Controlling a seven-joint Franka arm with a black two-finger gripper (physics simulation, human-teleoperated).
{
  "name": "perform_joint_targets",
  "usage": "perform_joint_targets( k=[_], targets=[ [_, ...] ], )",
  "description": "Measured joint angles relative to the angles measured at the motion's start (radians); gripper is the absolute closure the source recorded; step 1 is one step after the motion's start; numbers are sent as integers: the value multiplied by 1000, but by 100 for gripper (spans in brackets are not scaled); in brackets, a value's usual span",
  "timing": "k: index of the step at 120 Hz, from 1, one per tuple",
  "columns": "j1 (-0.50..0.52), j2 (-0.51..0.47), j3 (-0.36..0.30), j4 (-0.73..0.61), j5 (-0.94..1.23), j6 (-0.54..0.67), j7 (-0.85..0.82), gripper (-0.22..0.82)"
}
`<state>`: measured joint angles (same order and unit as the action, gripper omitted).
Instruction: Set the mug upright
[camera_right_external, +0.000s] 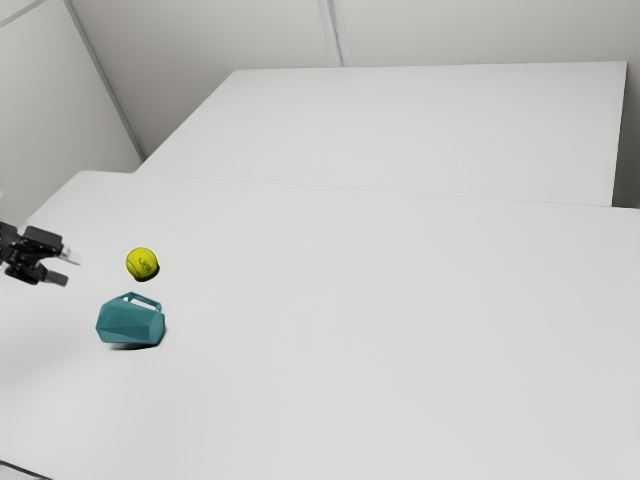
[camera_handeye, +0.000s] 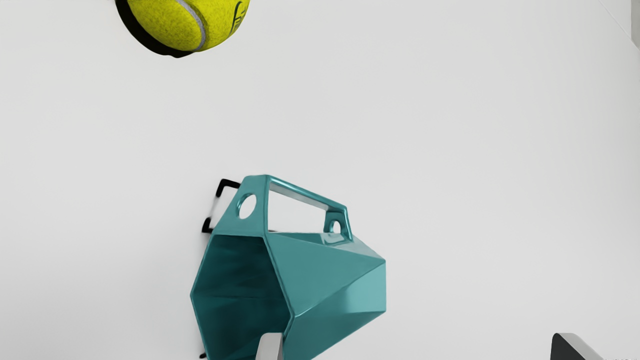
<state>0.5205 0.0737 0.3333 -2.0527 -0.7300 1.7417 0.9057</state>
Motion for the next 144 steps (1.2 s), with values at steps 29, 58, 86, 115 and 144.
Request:
perform_joint_targets(
  k=[29,58,86,115,144],
  targets=[
    [2,59,4,-14,-45,25,124,2],
    [10,94,4,-33,-72,26,188,2],
    [17,129,4,-46,-75,24,203,2],
    [11,160,4,-46,-75,30,211,2],
    [10,177,4,-48,-112,9,234,2]
  ],
)
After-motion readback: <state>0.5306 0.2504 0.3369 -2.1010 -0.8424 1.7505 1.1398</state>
